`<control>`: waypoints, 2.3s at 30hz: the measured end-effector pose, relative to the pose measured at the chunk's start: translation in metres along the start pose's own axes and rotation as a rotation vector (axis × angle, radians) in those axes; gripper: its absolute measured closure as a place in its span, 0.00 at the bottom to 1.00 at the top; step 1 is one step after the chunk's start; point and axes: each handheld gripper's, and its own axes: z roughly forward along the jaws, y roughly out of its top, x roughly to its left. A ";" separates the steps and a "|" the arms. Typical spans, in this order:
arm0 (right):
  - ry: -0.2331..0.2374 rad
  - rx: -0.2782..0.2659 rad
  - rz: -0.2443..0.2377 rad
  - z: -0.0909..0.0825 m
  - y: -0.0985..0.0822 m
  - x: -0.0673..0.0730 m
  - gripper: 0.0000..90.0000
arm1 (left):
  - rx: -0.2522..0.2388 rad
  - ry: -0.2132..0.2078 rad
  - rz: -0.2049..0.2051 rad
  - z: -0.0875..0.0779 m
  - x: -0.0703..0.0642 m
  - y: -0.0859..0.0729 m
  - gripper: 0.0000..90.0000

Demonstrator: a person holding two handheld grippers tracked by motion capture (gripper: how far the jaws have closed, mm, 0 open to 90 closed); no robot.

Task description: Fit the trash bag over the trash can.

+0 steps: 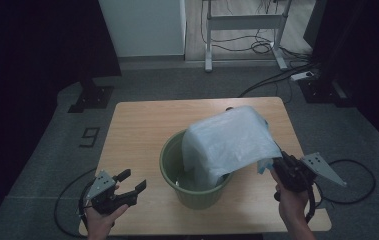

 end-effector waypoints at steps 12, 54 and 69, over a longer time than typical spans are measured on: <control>0.145 0.014 -0.087 0.001 0.003 0.055 0.97 | -0.018 -0.011 0.020 -0.008 -0.011 0.019 0.31; 0.368 0.187 -0.252 0.053 -0.010 0.148 0.96 | -0.086 -0.149 0.126 -0.017 -0.060 0.053 0.29; 0.361 0.193 -0.270 0.057 -0.017 0.157 0.94 | -0.095 -0.115 0.118 0.008 -0.079 0.056 0.56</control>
